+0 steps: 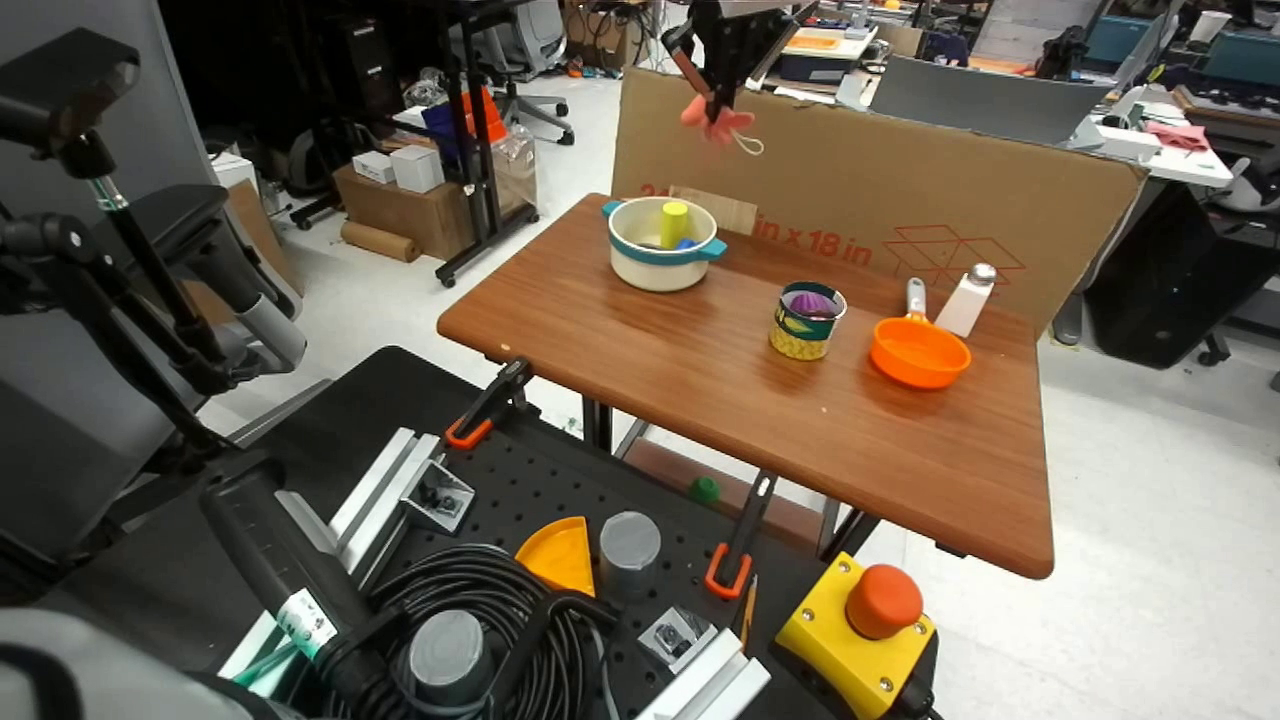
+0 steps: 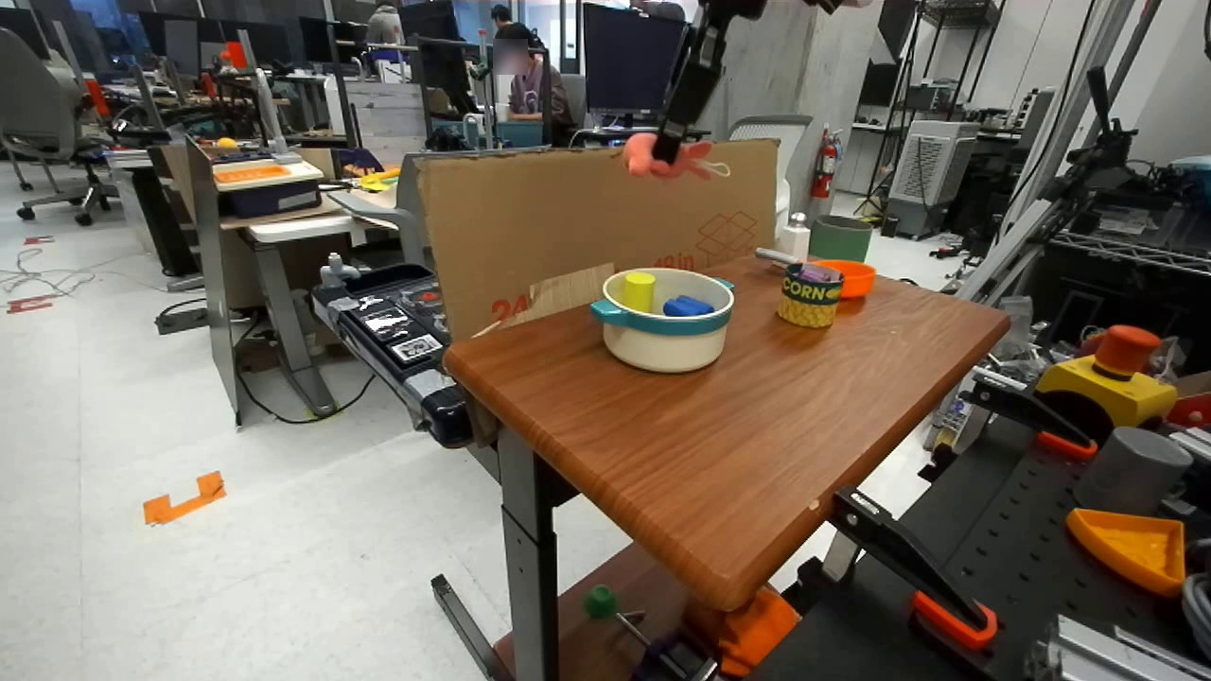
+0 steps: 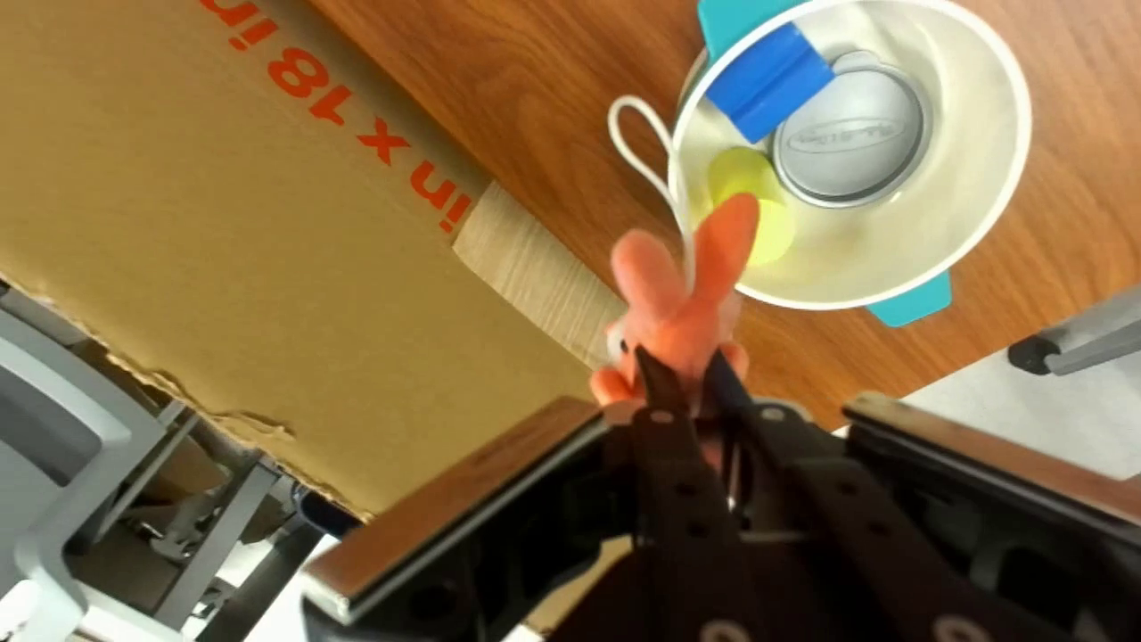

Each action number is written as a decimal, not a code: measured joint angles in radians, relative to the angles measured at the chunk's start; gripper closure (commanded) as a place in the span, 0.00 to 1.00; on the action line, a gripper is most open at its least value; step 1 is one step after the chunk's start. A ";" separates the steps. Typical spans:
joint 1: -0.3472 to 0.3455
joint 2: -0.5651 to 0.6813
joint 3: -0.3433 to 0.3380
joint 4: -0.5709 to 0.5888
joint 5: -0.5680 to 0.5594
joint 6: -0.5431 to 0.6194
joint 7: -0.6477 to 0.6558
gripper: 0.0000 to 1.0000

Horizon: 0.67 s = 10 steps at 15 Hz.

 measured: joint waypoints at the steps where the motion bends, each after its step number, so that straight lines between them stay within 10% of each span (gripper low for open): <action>1: -0.002 -0.008 -0.011 -0.009 0.000 0.012 0.005 0.98; 10: -0.021 -0.040 -0.140 -0.078 -0.034 0.102 0.107 0.98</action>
